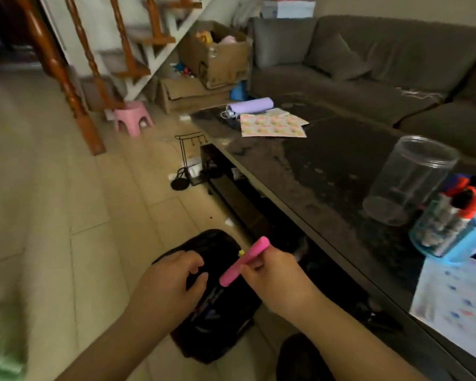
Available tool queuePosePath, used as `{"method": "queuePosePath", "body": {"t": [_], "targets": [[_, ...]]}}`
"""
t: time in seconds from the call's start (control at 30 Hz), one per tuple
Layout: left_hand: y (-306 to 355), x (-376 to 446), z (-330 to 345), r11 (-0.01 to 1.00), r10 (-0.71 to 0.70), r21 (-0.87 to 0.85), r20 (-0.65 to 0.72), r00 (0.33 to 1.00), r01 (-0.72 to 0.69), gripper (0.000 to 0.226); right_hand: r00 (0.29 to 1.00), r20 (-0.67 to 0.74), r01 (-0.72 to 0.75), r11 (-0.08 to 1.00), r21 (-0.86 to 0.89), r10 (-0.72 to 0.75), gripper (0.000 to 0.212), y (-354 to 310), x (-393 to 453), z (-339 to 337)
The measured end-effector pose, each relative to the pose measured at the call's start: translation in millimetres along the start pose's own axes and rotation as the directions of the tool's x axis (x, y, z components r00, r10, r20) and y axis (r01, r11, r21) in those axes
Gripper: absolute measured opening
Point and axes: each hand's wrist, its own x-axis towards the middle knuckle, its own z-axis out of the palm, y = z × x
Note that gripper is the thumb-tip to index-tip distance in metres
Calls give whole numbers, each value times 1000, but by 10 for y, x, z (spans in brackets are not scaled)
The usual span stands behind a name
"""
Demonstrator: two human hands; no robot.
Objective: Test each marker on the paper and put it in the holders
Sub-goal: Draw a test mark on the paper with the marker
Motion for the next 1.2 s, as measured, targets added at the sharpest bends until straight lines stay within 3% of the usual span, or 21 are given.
{"method": "queuePosePath", "body": {"t": [0.07, 0.17, 0.27, 0.4, 0.53, 0.8, 1.03, 1.2], "targets": [[-90, -22, 22, 999, -35, 4, 18, 999, 34, 12, 999, 9, -51, 998, -24, 52, 9, 78, 174, 184], [-134, -16, 87, 999, -47, -11, 29, 998, 47, 15, 998, 9, -68, 997, -40, 69, 23, 151, 210, 251], [-53, 35, 133, 999, -40, -24, 40, 998, 40, 16, 998, -60, 6, 998, -65, -10, 12, 177, 101, 114], [285, 207, 190, 995, 66, -81, 46, 997, -63, 12, 981, -192, 21, 995, -96, -39, 8, 329, -165, -249], [865, 421, 301, 967, 231, -140, 121, 965, -214, 9, 935, -354, -59, 994, -91, 23, 13, 536, -555, -723], [2244, 644, 816, 842, 528, -222, 148, 836, -492, 10, 726, -647, -281, 959, 30, 233, 8, 1169, -1396, -1422], [3186, 655, 1244, 733, 674, -285, 184, 716, -617, 17, 546, -739, -424, 891, 164, 396, 13, 1671, -2014, -1805], [3646, 701, 1557, 698, 714, -296, 232, 660, -651, 18, 459, -760, -472, 851, 229, 460, 2, 2021, -2249, -2044]]}}
